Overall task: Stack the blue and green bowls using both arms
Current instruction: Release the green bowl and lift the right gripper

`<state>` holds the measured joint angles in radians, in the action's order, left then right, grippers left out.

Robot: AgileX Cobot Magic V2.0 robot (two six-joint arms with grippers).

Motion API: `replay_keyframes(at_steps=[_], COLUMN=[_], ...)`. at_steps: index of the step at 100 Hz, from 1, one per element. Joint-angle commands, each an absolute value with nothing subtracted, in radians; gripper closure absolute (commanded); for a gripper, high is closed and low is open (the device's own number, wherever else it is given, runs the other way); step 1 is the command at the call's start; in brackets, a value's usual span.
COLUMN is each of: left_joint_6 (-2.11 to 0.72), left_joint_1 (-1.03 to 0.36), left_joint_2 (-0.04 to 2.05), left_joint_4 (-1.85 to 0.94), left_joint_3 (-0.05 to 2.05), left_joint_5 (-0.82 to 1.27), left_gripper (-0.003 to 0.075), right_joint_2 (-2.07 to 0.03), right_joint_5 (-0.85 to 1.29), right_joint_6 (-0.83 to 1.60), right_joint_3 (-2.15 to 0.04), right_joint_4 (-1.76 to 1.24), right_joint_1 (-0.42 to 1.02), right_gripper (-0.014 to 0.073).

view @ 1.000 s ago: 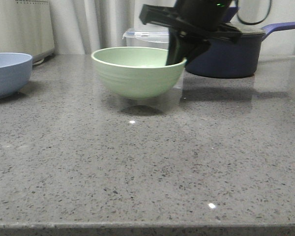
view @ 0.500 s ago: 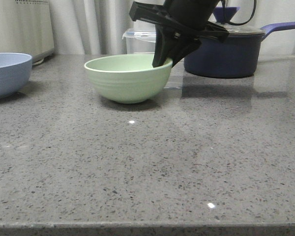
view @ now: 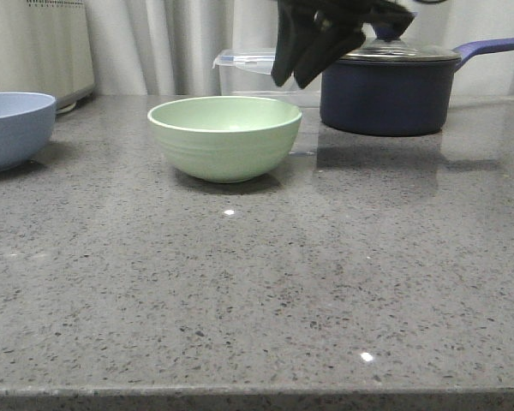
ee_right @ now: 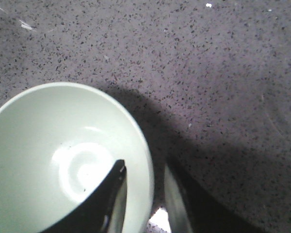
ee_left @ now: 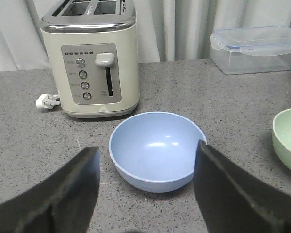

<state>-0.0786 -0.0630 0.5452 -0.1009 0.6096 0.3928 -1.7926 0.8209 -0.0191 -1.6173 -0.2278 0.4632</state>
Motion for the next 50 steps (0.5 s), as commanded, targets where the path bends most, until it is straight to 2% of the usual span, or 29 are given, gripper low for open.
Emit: replay_keyframes(at_steps=[1, 29, 37, 50], left_joint_6=[-0.067, -0.067, -0.067, -0.067], left_joint_1=[-0.066, -0.066, -0.066, -0.066], left_joint_2=[0.554, 0.554, 0.554, 0.554], left_joint_4=[-0.111, -0.111, -0.111, -0.111], left_joint_3=[0.637, 0.637, 0.637, 0.637], left_joint_5=[0.323, 0.321, 0.319, 0.315], left_gripper=[0.0294, 0.0294, 0.0294, 0.0294], right_joint_2=[-1.699, -1.552, -1.521, -1.497], right_joint_5=[0.775, 0.739, 0.720, 0.708], right_joint_6=[-0.008, -0.008, 0.000, 0.000], right_joint_3=[-1.618, -1.437, -1.378, -1.302], right_joint_4=[-0.227, -0.238, -0.250, -0.259], right_joint_1=[0.459, 0.459, 0.461, 0.461], right_gripper=[0.0369, 0.0376, 0.0437, 0.0591])
